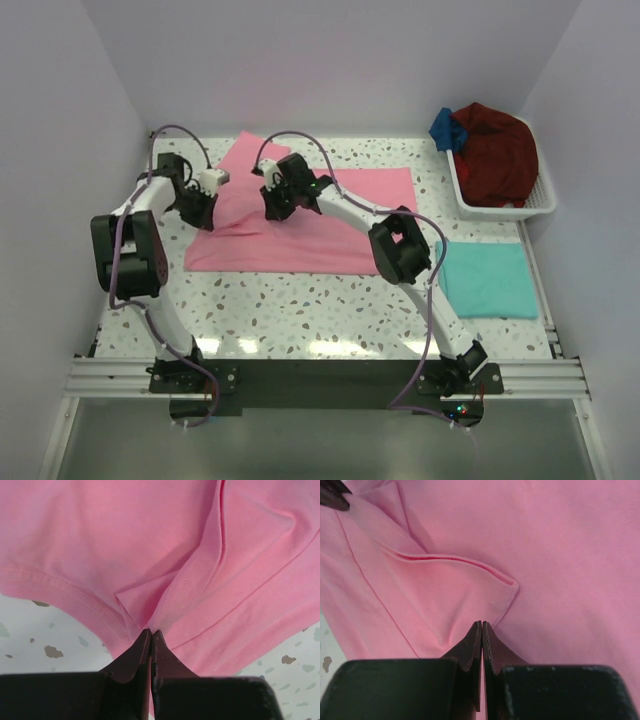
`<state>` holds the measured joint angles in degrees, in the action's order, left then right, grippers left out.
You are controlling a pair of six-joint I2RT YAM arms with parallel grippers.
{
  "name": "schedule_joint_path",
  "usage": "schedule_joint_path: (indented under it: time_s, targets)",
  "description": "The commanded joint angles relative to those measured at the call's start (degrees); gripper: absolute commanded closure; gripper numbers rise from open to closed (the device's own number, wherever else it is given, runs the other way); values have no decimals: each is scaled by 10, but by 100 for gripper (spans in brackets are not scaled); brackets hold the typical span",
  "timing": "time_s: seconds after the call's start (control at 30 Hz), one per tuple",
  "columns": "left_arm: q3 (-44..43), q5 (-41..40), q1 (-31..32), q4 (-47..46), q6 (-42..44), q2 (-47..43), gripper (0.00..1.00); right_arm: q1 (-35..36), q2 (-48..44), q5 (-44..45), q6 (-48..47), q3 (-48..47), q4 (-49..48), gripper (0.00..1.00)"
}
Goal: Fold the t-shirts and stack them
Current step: Fold the tshirt
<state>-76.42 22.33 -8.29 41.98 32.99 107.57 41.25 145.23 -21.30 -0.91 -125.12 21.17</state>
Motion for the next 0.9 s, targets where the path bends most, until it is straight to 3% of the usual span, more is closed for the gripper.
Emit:
schedule_joint_path:
  time_s: [0.0, 0.33, 0.7, 0.87]
  targets:
    - [-56, 12, -4, -2, -8, 25, 98, 4, -43, 17, -13, 21, -24, 100]
    - [-133, -2, 2, -15, 0, 83, 89, 3, -121, 27, -40, 87, -2, 100]
    - [-131, -20, 25, -66, 2, 94, 82, 2, -185, 36, -61, 152, 40, 100]
    - [-133, -30, 29, -93, 1, 103, 72, -2, -226, 35, -66, 194, 62, 100]
